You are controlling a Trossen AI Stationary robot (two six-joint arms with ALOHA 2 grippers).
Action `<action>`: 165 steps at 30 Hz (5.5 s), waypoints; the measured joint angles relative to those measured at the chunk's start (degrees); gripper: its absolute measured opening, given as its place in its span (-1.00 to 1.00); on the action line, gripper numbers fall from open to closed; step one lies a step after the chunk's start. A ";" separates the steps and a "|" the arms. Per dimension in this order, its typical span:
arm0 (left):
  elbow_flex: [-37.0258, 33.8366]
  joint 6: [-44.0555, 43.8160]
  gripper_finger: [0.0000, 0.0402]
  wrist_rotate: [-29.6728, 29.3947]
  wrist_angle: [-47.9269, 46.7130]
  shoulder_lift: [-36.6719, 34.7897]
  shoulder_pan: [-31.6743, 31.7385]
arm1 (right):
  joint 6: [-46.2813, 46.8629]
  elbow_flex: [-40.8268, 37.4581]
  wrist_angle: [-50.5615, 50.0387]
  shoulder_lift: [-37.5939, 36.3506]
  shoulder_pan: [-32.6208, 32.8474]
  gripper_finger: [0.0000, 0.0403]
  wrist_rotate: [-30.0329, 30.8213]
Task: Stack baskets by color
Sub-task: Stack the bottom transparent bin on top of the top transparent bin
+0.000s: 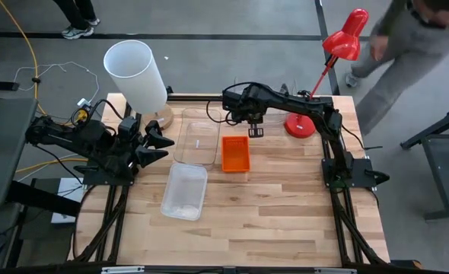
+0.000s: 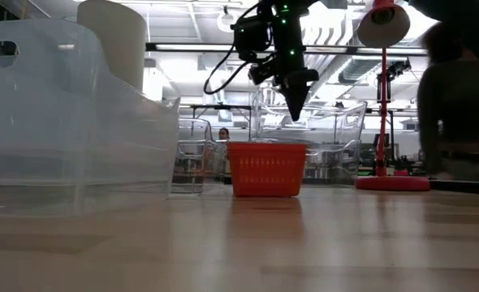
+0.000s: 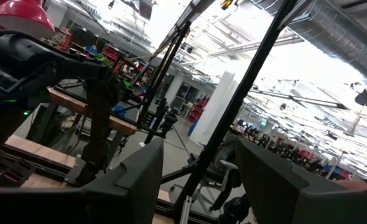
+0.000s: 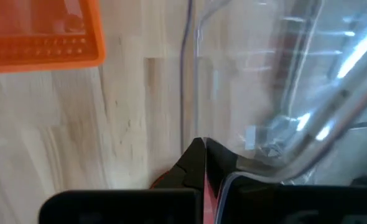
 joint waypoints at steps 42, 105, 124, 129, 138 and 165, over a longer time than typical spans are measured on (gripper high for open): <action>0.00 0.00 -0.05 -0.04 -0.04 0.00 0.00 | 7.92 -0.04 -0.49 -6.11 1.43 0.21 -0.92; -0.04 -2.11 -0.05 -17.49 0.31 8.28 0.24 | 61.40 -80.32 80.65 -81.33 29.61 0.21 5.24; 23.28 -28.75 -0.05 -13.10 -65.12 28.22 12.06 | 62.93 -80.24 80.67 -81.29 29.61 0.21 7.48; 19.87 -34.18 -0.05 -13.92 -67.55 33.34 14.83 | 62.95 -80.24 80.67 -81.29 29.61 0.21 7.44; 12.64 -39.45 -0.05 -13.69 -64.16 36.91 23.72 | 63.37 -80.24 80.67 -81.29 29.61 0.21 7.38; 4.94 -40.16 -0.05 -10.30 -50.48 47.93 31.36 | 63.37 -80.24 80.63 -81.29 29.61 0.21 7.53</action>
